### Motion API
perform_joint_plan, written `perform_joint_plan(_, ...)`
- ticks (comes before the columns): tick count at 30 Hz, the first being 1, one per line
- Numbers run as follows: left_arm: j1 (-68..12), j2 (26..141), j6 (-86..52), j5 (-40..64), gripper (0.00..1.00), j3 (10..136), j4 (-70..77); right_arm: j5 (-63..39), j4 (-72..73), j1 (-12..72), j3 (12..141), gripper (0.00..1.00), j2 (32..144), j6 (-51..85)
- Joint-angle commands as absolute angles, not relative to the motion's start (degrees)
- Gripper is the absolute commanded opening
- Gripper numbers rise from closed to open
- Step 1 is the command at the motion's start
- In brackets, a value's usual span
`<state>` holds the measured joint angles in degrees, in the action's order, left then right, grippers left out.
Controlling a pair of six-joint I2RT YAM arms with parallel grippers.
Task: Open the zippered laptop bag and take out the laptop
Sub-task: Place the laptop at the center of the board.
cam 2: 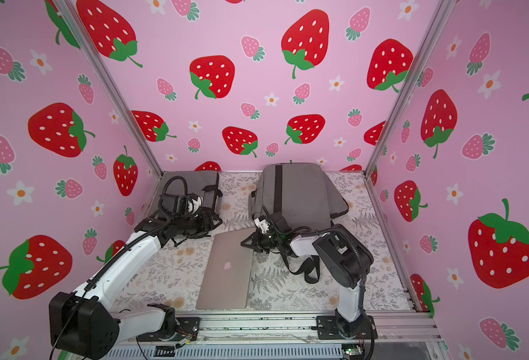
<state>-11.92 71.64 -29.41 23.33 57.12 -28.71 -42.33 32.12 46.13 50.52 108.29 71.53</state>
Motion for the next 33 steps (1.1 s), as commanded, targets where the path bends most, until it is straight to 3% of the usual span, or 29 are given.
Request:
perform_joint_plan(1,-11.43,72.05,-30.49,25.49,0.72,57.52,-27.42,-44.46,42.24,47.33,53.95,0.0,109.76,76.81)
perform_joint_plan(10,-11.07,73.68,-30.29,26.35,0.72,57.48,-27.0,-46.01,45.48,48.38,57.15,0.0,116.88,79.31)
perform_joint_plan(15,-10.99,74.53,-29.77,26.11,0.72,57.72,-27.05,-46.5,44.32,47.82,58.86,0.05,119.39,77.54)
perform_joint_plan(19,-10.9,75.06,-29.47,26.08,0.72,57.81,-27.15,-46.5,44.38,47.72,58.99,0.14,120.91,77.15)
perform_joint_plan(33,-10.88,76.45,-29.43,27.11,0.72,58.97,-27.57,-38.39,27.87,46.34,55.54,0.64,114.15,66.98)
